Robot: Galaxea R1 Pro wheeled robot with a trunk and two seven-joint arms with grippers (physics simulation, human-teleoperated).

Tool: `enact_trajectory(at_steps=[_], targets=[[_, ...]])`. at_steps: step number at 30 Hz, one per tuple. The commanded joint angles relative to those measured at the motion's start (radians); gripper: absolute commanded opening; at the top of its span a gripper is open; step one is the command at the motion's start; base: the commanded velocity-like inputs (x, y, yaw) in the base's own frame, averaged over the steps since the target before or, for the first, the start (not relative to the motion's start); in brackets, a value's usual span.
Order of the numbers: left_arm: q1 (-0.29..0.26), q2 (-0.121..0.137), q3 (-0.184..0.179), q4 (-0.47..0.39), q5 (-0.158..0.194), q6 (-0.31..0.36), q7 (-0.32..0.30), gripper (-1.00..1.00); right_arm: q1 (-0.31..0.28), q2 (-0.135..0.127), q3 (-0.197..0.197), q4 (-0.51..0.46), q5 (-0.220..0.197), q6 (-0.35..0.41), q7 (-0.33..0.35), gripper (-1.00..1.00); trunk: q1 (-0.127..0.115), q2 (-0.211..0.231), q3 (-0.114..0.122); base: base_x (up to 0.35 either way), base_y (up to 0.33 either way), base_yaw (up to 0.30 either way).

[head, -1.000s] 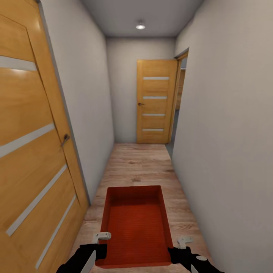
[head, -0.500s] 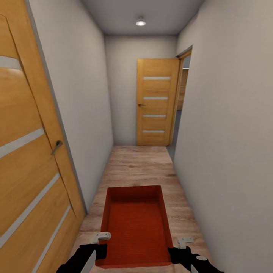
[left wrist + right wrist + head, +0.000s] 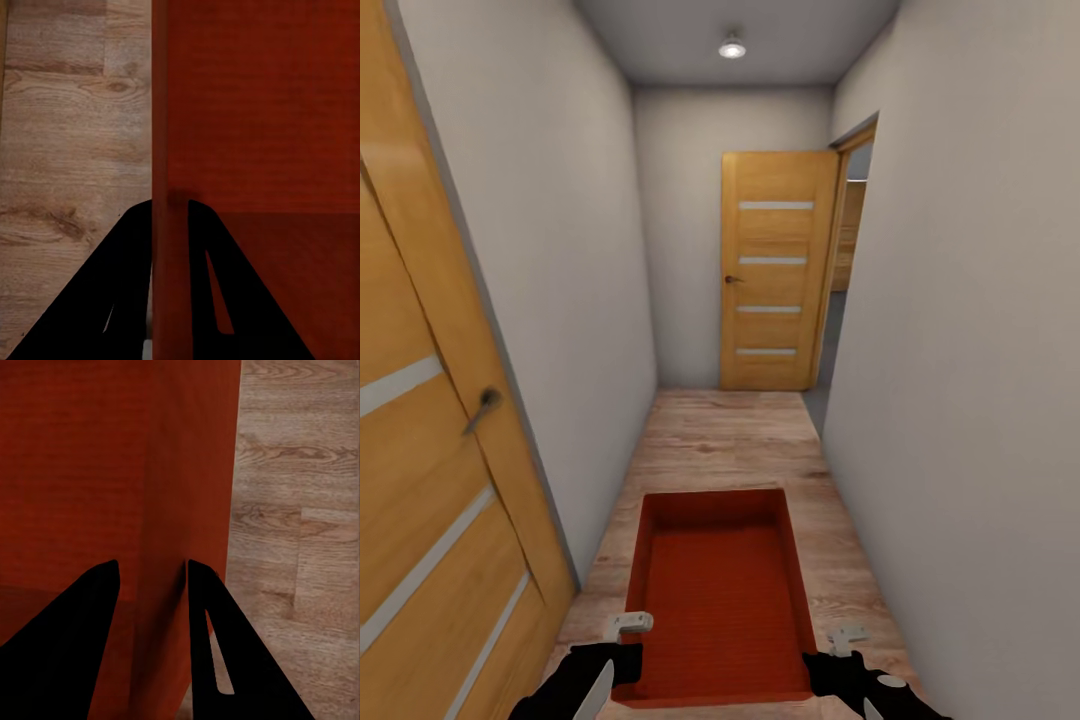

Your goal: Move the two storage containers from the living room to the garage. In the garage, place one container on the floor and stack the other container on top of it (either order is fine).

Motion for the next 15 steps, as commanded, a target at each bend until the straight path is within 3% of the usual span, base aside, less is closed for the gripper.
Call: enact_trajectory(at_steps=[1,15], targets=[[-0.002,0.000,0.013,-0.004,-0.021,-0.023,0.018,-1.00,0.001,0.020,0.029,0.002,-0.009,-0.005,0.007,-1.00,0.001,-0.002,-0.002,0.322,0.000,0.000],[-0.002,0.000,0.012,-0.004,-0.021,-0.023,0.018,-1.00,0.001,0.020,0.029,0.002,-0.009,-0.005,0.007,-1.00,0.001,-0.002,-0.002,0.322,0.000,0.000]])
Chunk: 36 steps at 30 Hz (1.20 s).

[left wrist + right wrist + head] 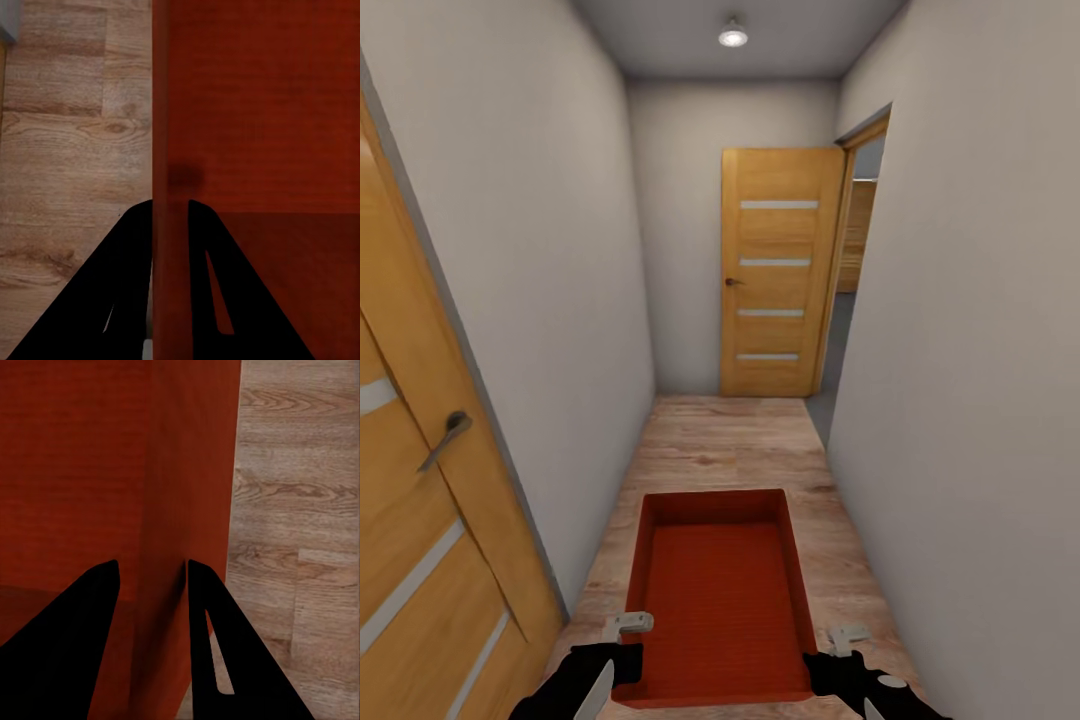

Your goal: Move the two storage containers from the living room to the garage. In the garage, place one container on the floor and stack the other container on top of it (either order is fine).

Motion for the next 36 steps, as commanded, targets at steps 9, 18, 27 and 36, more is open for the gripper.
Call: enact_trajectory(at_steps=[9,18,27,36], targets=[[-0.002,0.000,0.014,-0.004,-0.023,-0.023,0.015,-1.00,0.001,0.022,0.029,0.002,0.005,-0.006,0.005,-1.00,0.001,-0.002,-0.002,0.322,0.000,0.000],[-0.002,0.000,0.014,-0.004,-0.023,-0.023,0.015,-1.00,0.000,0.021,0.028,0.002,0.020,-0.006,0.005,-1.00,0.001,-0.002,-0.002,0.322,0.000,0.000],[-0.002,0.000,0.014,-0.004,-0.023,-0.023,0.015,-1.00,0.000,0.022,0.029,0.002,0.019,-0.006,0.005,-1.00,0.001,-0.002,-0.002,0.322,0.000,0.000],[-0.002,-0.001,0.014,-0.004,-0.023,-0.023,0.015,-1.00,0.000,0.022,0.029,0.002,0.019,-0.006,0.005,-1.00,0.001,-0.002,-0.002,0.322,0.000,0.000]])
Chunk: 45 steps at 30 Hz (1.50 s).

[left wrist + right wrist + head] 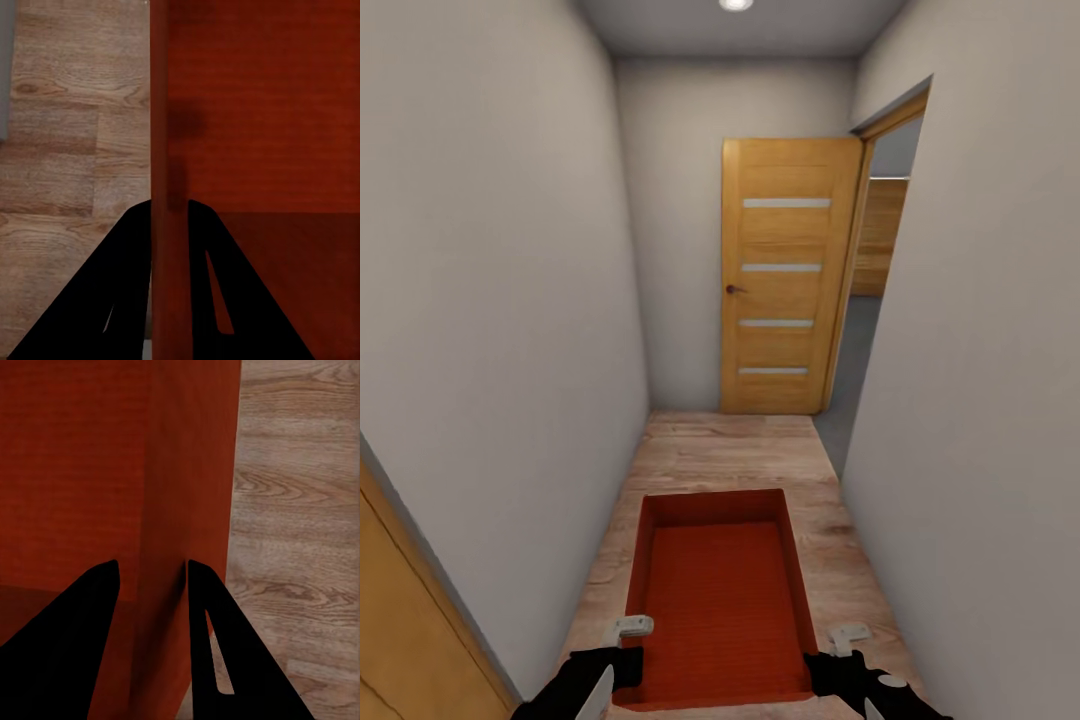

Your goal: Move the two storage containers from the living room to the garage. In the garage, place one container on the floor and stack the other container on top of it (either order is fine).

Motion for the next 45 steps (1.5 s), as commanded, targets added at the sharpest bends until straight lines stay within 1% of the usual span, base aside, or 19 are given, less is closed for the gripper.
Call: enact_trajectory(at_steps=[1,8,45], targets=[[-0.001,0.000,0.010,-0.030,-0.028,0.008,0.025,-1.00,0.001,0.023,0.040,0.003,-0.005,-0.004,0.006,-1.00,0.001,-0.002,-0.002,0.322,0.000,0.000],[-0.001,0.000,0.010,-0.008,-0.028,0.007,0.025,-1.00,0.001,0.023,0.041,0.003,-0.005,-0.004,0.006,-1.00,0.001,-0.002,-0.002,0.322,0.000,0.000],[-0.001,0.002,0.010,-0.007,-0.026,0.007,0.025,-1.00,0.000,0.022,0.040,0.003,-0.004,-0.004,0.006,-1.00,0.001,-0.002,-0.002,0.322,0.000,0.000]])
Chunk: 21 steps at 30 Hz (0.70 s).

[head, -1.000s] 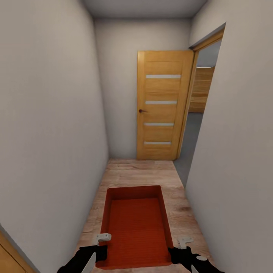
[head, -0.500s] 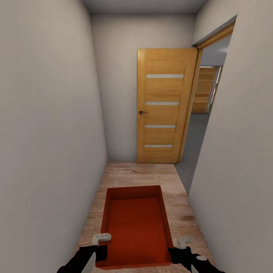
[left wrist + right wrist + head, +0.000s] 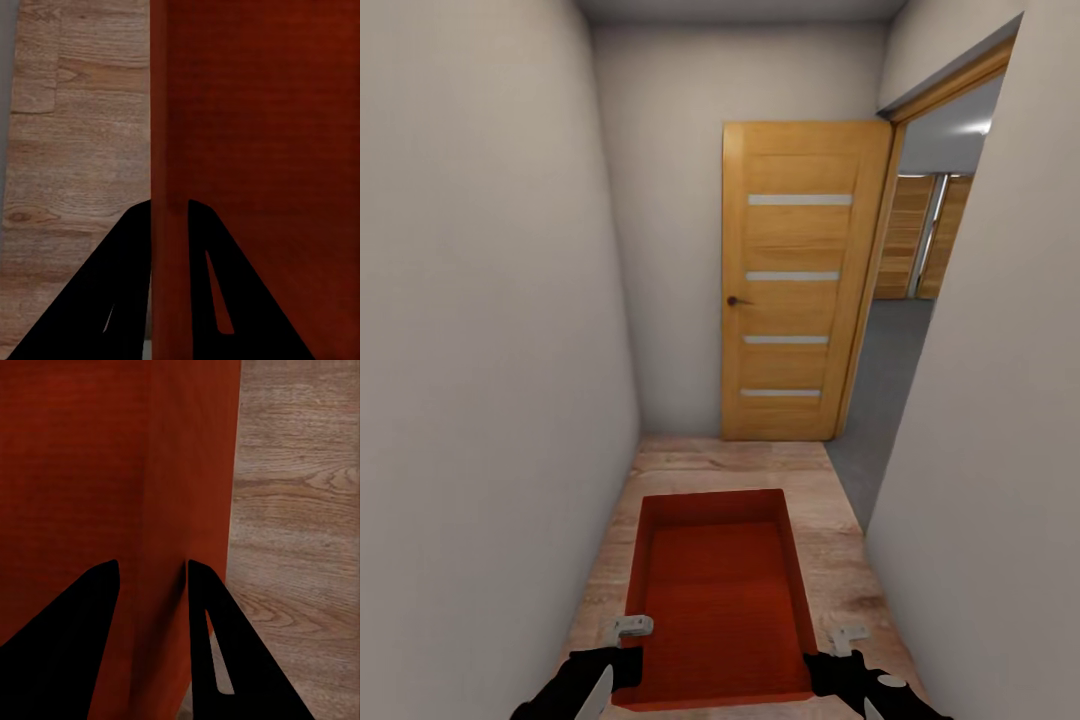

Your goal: Move the two storage containers from the living room to the garage. In the garage, place one container on the floor and stack the other container on top of it (either order is fine).

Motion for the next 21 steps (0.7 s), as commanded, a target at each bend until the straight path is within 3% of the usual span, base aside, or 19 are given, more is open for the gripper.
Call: enact_trajectory(at_steps=[1,21], targets=[[-0.001,0.000,0.010,-0.007,-0.027,0.008,0.027,-1.00,0.000,0.021,0.039,0.003,-0.006,-0.004,0.008,-1.00,0.001,-0.002,-0.002,0.324,0.000,0.000],[-0.001,0.000,0.010,-0.007,-0.027,0.008,0.027,-1.00,0.000,0.021,0.040,0.003,-0.005,-0.004,0.008,-1.00,0.001,-0.002,-0.002,0.324,0.000,-0.031]])
